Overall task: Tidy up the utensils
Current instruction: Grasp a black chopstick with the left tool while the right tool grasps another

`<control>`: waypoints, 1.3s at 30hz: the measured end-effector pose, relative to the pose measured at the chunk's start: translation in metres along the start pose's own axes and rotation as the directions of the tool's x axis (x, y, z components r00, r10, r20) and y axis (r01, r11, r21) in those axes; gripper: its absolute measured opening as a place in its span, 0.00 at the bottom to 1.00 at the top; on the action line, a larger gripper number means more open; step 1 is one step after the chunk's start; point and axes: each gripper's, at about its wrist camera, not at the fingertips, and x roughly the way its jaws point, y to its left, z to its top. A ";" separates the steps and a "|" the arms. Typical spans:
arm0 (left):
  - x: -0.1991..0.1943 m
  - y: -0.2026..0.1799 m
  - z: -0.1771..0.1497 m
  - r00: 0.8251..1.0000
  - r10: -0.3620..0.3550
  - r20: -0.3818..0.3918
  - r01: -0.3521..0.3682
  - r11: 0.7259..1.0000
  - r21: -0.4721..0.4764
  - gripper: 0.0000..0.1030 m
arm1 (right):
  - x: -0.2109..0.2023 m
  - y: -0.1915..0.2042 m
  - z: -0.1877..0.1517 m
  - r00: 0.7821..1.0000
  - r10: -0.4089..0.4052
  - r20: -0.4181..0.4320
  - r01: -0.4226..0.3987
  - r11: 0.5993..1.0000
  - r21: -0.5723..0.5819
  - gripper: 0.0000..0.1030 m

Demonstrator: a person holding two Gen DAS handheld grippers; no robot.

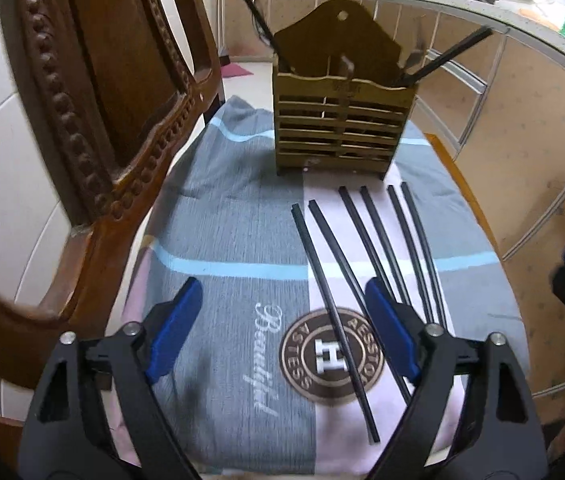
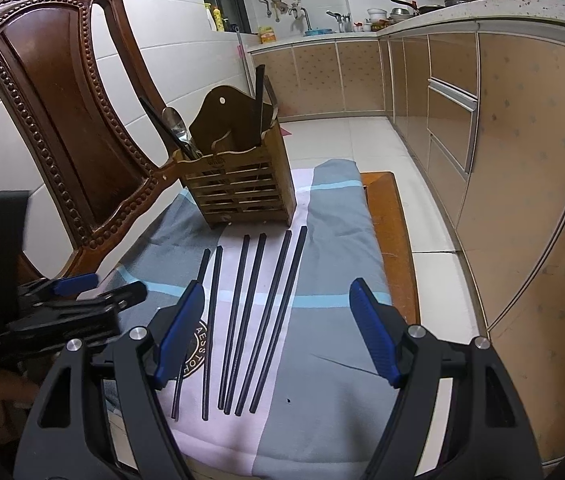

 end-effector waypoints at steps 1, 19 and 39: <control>0.011 -0.001 0.006 1.000 0.013 -0.016 -0.013 1.000 -0.002 0.76 | 0.001 0.001 0.000 1.000 0.001 -0.001 -0.001 1.000 0.000 0.71; 0.124 -0.001 0.053 0.978 0.036 -0.203 -0.050 0.997 -0.066 0.37 | 0.016 -0.003 0.002 0.999 -0.021 -0.041 0.020 1.000 -0.018 0.71; -0.039 0.027 0.102 0.972 -0.140 0.189 0.155 0.985 -0.071 0.08 | 0.160 -0.012 0.050 0.965 -0.175 -0.197 0.160 0.983 -0.092 0.51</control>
